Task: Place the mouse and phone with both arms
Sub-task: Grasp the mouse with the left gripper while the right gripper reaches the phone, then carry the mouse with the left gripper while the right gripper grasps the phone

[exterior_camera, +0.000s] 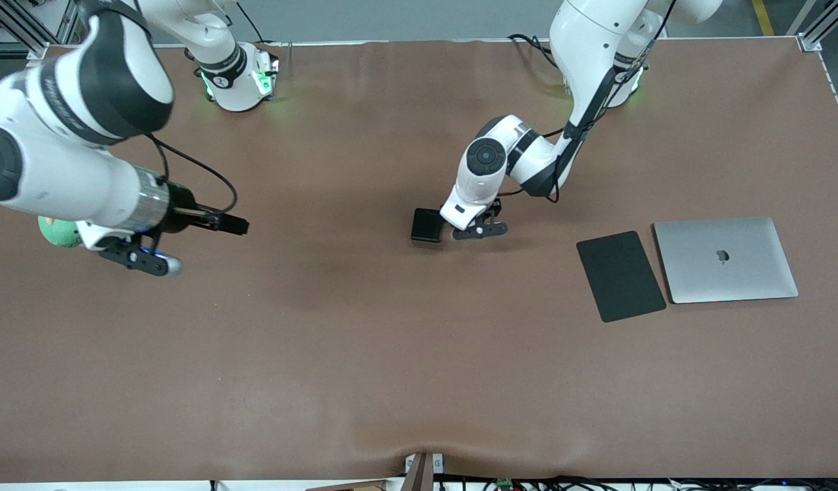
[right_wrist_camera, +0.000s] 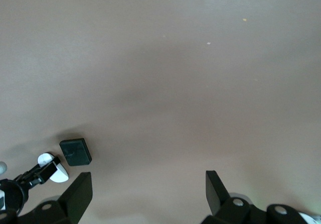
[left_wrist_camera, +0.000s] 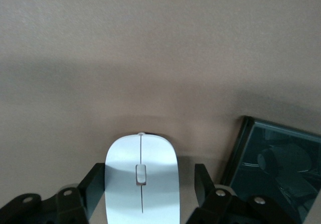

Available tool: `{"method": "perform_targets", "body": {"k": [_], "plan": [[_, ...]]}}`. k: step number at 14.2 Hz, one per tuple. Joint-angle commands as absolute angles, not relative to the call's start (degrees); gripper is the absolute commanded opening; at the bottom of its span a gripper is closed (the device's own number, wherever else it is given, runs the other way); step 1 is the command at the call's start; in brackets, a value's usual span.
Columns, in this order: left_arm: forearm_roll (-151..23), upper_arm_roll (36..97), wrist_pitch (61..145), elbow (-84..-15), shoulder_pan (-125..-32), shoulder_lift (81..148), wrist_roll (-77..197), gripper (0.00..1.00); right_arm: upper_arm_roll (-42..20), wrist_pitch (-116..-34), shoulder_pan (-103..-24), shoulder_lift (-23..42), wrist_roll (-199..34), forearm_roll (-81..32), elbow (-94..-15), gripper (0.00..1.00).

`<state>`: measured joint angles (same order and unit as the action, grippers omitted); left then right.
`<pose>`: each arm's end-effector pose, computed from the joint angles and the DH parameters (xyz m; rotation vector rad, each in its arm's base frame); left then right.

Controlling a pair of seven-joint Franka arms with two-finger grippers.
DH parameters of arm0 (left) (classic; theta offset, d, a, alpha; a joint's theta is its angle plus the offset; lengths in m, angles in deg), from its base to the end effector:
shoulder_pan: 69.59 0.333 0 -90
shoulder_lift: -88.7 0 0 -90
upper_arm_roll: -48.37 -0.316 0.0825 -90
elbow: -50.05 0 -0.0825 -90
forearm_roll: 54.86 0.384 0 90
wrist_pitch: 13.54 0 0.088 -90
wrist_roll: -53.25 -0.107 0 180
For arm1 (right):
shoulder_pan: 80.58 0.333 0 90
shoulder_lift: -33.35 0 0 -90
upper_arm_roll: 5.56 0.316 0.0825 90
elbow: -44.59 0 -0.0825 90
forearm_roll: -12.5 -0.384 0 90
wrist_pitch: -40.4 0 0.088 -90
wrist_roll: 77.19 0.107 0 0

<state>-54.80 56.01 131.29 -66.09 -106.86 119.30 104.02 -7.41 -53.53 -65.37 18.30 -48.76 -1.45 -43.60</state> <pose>0.4229 -0.4207 0.1800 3.1103 0.1850 -0.1080 0.6016 0.1699 0.4920 -2.9288 0.4414 0.3486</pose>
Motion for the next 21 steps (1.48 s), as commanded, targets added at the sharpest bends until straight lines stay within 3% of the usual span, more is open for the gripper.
{"method": "perform_targets", "body": {"k": [1, 3, 5, 8, 10, 15, 21], "plan": [[-54.25, 55.76, 132.8, -66.5, -107.73, 119.64, 106.25, 0.75, -7.84, -60.2, -62.48, 18.94, -48.18, -2.35, -48.47, 1.0], [-54.25, 55.84, 132.71, -66.58, -107.82, 119.64, 106.25, 0.62, -7.93, -64.95, -59.67, 18.24, -48.27, -2.18, -50.77, 1.0], [-54.25, 55.84, 132.45, -66.58, -107.82, 119.64, 106.34, 0.56, -7.84, -69.96, -56.77, 16.92, -48.27, -2.26, -52.7, 1.0], [-54.16, 55.76, 131.75, -66.5, -107.82, 118.94, 106.08, 0.15, -7.93, -75.94, -51.58, 13.32, -46.09, -2.35, -52.53, 1.0], [-54.07, 55.67, 127.55, -66.06, -107.04, 116.23, 105.55, 0.0, -7.93, -79.03, -48.77, 10.77, -43.1, -2.27, -52.53, 1.0], [-54.07, 55.49, 118.65, -65.71, -94.32, 106.56, 93.55, 0.0, -7.93, -84.04, -44.81, 6.46, -39.57, -1.48, -52.27, 1.0], [-53.98, 55.49, 118.29, -65.09, -76.99, 107.07, 73.92, 0.0, -8.37, -90.46, -37.43, -2.93, -36.69, 3.43, -49.29, 1.0]]}}
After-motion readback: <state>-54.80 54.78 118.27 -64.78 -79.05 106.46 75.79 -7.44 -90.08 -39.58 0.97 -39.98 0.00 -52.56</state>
